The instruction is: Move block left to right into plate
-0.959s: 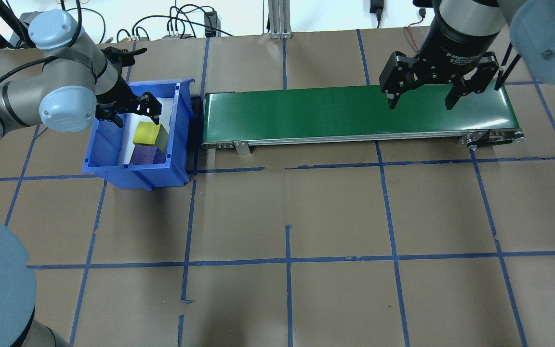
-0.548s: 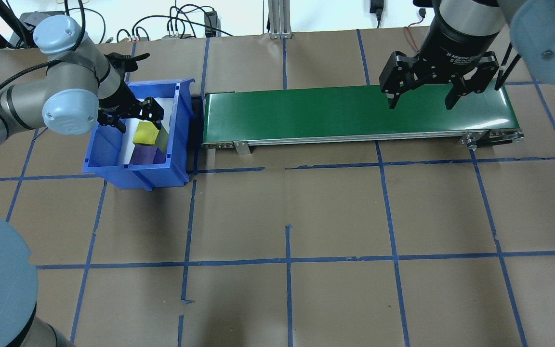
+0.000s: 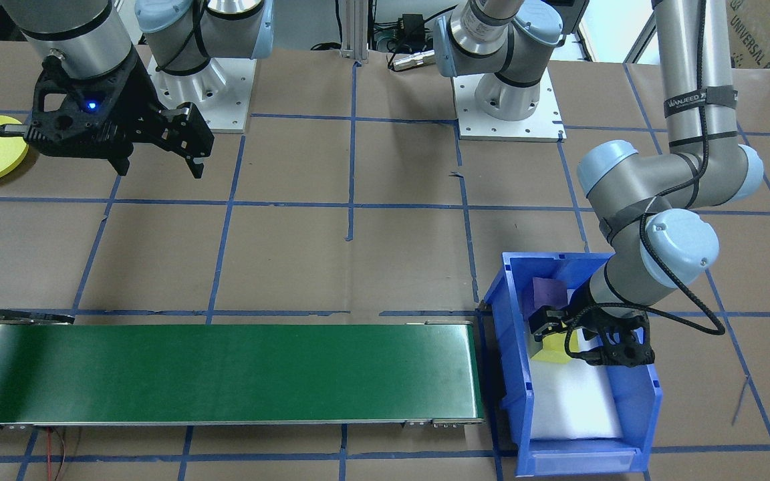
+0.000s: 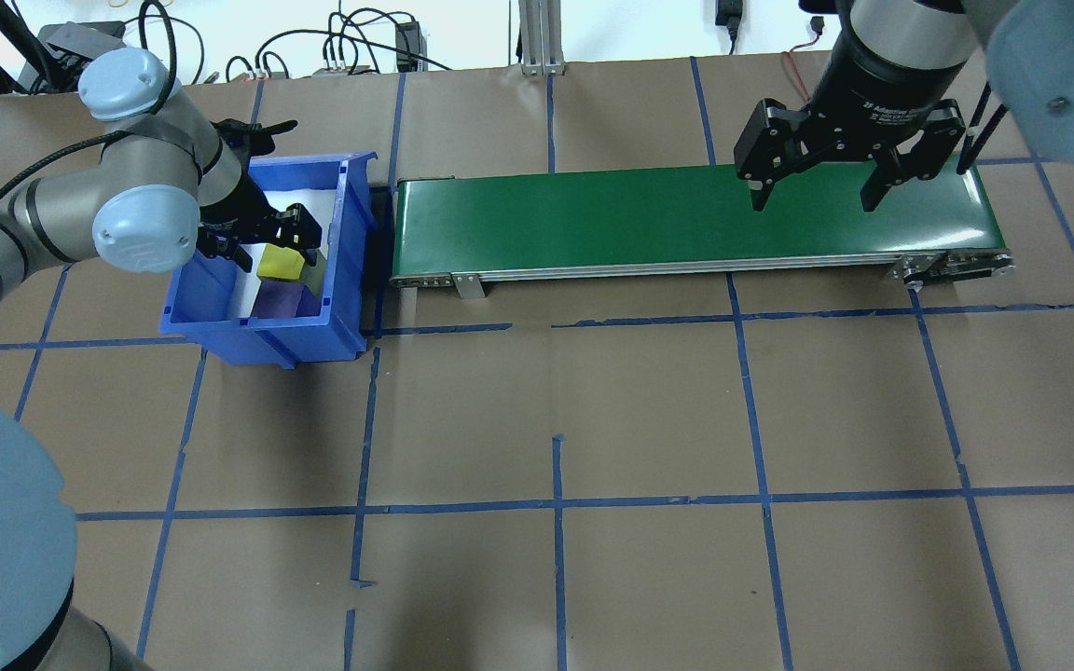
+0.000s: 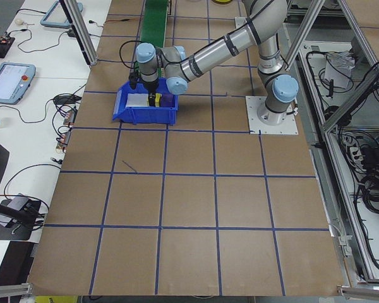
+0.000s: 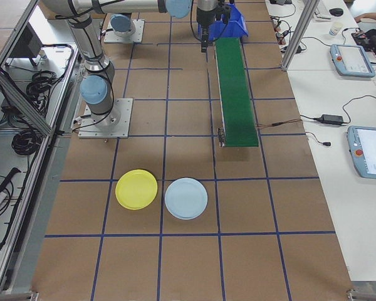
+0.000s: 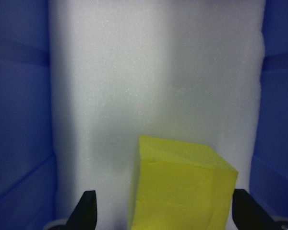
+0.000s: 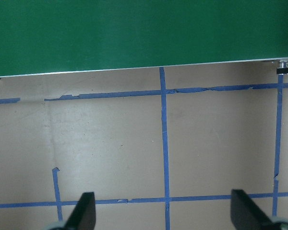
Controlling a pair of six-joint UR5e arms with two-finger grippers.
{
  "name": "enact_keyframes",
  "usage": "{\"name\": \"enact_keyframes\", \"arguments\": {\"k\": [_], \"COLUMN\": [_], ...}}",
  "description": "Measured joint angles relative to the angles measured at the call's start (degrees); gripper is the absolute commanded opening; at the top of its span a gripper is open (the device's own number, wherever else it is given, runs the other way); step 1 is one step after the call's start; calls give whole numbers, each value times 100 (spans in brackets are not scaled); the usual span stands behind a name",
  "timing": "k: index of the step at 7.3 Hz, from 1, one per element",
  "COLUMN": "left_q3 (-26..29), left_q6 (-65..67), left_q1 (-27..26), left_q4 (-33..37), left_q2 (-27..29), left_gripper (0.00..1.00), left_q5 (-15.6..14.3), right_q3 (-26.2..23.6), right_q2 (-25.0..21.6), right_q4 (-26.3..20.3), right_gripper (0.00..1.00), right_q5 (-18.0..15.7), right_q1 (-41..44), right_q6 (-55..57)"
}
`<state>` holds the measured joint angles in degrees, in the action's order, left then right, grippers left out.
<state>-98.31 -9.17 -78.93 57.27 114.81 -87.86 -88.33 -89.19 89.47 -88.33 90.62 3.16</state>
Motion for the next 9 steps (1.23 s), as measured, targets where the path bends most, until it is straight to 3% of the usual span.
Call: {"name": "enact_keyframes", "arguments": {"k": [1, 4, 7, 9], "left_q3": [-11, 169, 402, 551], "left_q6": [1, 191, 519, 755], "left_q1": [0, 0, -66, -439], "left_q4": [-12, -277, -462, -269], "left_q2": [35, -33, -630, -905], "left_gripper": [42, 39, 40, 40], "left_q5": [-4, -35, -61, -68], "right_q3": [0, 4, 8, 14], "right_q2": [8, 15, 15, 15], "right_q4": [0, 0, 0, 0], "right_gripper": [100, 100, 100, 100], "right_q5": [0, 0, 0, 0], "right_q1": [0, 0, -2, -15], "right_q6": [0, 0, 0, 0]}}
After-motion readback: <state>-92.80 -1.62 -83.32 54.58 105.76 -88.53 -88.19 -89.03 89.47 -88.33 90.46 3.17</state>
